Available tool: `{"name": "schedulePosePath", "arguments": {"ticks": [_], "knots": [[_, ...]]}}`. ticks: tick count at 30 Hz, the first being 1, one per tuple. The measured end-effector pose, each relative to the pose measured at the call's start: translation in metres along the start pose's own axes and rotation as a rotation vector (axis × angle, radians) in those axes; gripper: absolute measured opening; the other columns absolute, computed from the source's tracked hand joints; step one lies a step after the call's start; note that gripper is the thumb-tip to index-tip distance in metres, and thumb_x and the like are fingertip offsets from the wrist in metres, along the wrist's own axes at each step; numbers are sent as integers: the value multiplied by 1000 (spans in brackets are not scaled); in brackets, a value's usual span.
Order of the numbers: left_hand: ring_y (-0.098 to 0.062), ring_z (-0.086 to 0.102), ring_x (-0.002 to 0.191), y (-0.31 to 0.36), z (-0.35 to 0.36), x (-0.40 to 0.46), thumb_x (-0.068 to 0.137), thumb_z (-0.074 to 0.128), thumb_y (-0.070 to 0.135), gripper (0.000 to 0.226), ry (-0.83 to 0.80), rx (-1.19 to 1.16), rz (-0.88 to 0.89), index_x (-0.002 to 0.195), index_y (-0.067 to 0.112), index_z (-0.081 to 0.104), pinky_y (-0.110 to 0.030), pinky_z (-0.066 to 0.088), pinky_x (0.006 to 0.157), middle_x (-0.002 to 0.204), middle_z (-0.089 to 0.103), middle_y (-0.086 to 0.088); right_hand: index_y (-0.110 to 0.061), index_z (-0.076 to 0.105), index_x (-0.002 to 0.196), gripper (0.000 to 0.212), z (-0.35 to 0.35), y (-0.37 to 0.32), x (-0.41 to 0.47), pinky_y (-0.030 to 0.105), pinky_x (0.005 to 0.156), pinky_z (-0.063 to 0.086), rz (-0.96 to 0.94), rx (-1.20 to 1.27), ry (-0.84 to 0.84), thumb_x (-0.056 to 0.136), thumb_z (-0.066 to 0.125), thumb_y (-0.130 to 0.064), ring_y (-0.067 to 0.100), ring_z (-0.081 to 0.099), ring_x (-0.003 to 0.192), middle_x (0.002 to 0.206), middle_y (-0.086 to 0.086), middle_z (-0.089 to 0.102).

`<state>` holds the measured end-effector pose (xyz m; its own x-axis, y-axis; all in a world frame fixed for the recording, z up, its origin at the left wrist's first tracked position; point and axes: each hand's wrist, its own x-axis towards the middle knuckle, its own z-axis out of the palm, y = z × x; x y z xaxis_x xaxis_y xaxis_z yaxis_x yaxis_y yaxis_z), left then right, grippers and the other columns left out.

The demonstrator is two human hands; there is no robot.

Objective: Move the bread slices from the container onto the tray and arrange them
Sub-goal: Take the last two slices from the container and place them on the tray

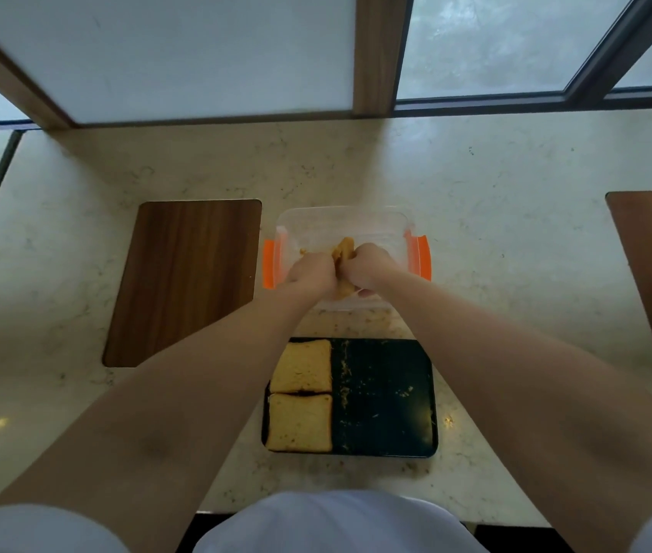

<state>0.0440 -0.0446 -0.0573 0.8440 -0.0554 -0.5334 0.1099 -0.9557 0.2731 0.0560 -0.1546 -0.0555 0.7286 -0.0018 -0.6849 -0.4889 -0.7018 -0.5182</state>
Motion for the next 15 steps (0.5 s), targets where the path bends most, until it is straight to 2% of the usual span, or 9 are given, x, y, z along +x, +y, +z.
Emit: {"name": "schedulePosePath", "arguments": {"ticks": [3,6,8,10,12,14,15], "knots": [[-16,51,58,2,-16,-9,91,57,19,19,46,-49,84,73,15,54,-28,37,52,68,56,-2,-8,65,95,18,-7,-12,-7,37,70,64,-82,-32,56,91,55,-23,24,70,78,87,10,71],[-23,56,65,10,-43,-25,91,52,8,16,164,-114,128,76,11,57,-26,34,47,65,56,-1,-14,62,84,12,-26,-29,-30,37,69,63,-209,-12,152,89,56,-24,20,67,70,81,6,69],[-28,61,70,14,-60,-40,91,53,14,15,250,-189,166,78,9,58,-29,39,50,67,59,-3,-17,61,82,7,-42,-36,-52,38,72,63,-284,52,199,84,59,-23,20,68,73,80,5,68],[-29,65,75,13,-72,-60,95,54,27,25,336,-319,201,89,5,63,-37,51,62,80,67,-10,-13,65,91,15,-57,-35,-78,44,79,62,-340,129,228,80,61,-22,24,69,83,89,9,70],[-18,65,72,10,-77,-87,97,52,35,29,380,-458,232,96,10,65,-37,55,65,84,69,-7,-9,66,101,24,-64,-25,-107,50,82,62,-378,205,240,81,61,-24,28,71,88,97,14,71],[0,58,58,6,-73,-117,96,53,31,15,397,-560,296,92,20,63,-21,49,53,76,65,2,-12,67,103,27,-63,-7,-136,53,83,61,-406,287,221,82,61,-27,30,72,90,100,15,73],[3,55,52,5,-67,-132,94,55,27,8,381,-603,315,90,25,61,-15,44,48,72,63,5,-13,67,103,28,-60,4,-149,55,83,60,-406,327,202,81,61,-30,32,72,92,102,15,73]]}}
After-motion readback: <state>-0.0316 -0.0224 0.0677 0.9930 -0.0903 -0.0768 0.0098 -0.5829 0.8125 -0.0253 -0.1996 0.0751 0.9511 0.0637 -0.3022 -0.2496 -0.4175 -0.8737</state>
